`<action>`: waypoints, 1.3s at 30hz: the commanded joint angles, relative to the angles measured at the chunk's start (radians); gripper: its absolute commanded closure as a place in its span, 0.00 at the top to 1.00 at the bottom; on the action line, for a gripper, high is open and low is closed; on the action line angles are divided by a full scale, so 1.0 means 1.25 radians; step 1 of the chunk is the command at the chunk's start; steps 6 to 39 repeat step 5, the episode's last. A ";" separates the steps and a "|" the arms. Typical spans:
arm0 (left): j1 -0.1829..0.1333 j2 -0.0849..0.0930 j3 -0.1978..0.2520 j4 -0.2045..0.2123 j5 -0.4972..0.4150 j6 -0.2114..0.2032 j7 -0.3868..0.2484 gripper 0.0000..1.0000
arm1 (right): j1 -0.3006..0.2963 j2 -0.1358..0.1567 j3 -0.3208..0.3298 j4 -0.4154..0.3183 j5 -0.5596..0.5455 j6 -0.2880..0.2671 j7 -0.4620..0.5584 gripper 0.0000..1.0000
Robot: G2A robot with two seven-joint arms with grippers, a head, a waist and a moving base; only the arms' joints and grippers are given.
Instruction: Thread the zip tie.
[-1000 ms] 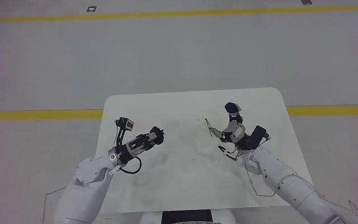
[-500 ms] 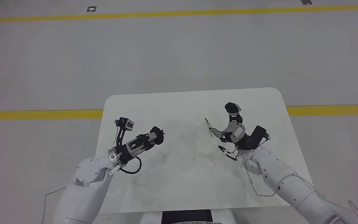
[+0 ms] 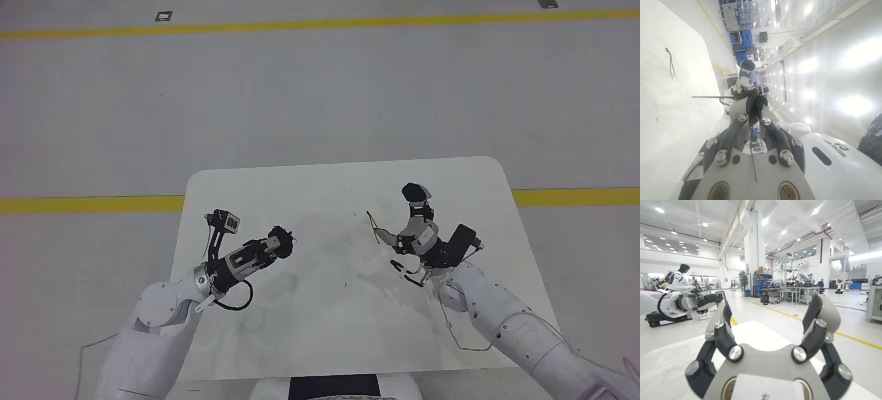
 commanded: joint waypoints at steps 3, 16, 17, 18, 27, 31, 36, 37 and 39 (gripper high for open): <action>0.000 0.000 0.000 0.000 0.000 0.000 0.000 0.00 | 0.000 0.000 0.000 0.000 0.000 0.000 0.000 1.00; 0.000 0.000 0.000 0.000 0.000 0.000 0.000 0.00 | 0.000 0.000 0.000 0.000 0.000 0.000 0.000 1.00; 0.000 0.000 0.000 0.000 0.000 0.000 0.000 0.00 | 0.000 0.000 0.000 0.000 0.000 0.000 0.000 1.00; 0.000 0.000 0.000 0.000 0.000 0.000 0.000 0.00 | 0.000 0.000 0.000 0.000 0.000 0.000 0.000 1.00; 0.000 0.000 0.000 0.000 0.000 0.000 0.000 0.00 | 0.000 0.000 0.000 0.000 0.000 0.000 0.000 1.00; 0.000 0.000 0.000 0.000 0.000 0.000 0.000 0.00 | 0.000 0.000 0.000 0.000 0.000 0.000 0.000 1.00; 0.000 0.000 0.000 0.000 0.000 0.000 0.000 0.00 | 0.000 0.000 0.000 0.000 0.000 0.000 0.000 1.00; 0.000 0.000 0.000 0.000 0.000 0.000 0.000 0.00 | 0.000 0.000 0.000 0.000 0.000 0.000 0.000 1.00; 0.000 0.000 0.000 0.000 0.000 0.000 0.000 0.00 | 0.000 0.000 0.000 0.000 0.000 0.000 0.000 1.00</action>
